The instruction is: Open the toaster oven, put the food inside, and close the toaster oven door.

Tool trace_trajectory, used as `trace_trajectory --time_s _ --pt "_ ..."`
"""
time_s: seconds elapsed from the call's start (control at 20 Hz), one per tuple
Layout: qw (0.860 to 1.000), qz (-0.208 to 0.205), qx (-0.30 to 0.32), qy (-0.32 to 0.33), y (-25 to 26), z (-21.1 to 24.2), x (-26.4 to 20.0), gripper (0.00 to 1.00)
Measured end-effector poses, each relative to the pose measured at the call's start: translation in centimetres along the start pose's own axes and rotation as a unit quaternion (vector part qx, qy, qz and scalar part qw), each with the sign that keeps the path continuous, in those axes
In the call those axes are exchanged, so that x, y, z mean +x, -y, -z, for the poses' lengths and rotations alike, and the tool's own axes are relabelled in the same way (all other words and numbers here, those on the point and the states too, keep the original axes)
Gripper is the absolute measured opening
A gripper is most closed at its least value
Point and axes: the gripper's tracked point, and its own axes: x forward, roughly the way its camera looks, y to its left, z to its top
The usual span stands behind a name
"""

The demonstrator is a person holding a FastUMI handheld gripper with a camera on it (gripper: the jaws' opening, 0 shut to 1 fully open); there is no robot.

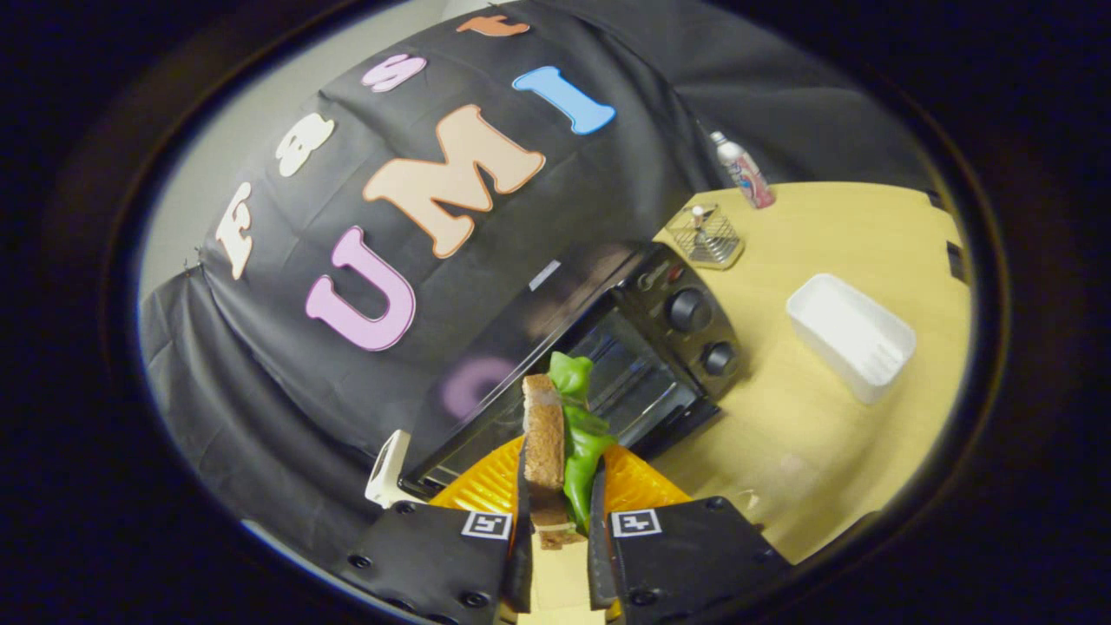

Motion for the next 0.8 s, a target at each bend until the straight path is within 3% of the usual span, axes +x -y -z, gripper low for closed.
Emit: trace_trajectory --time_s 0.2,0.8 --pt "1.0 0.011 0.022 -0.008 1.1 1.4 1.4 0.27" --pt "0.992 -0.009 0.122 -0.018 0.1 2.3 7.4 0.27"
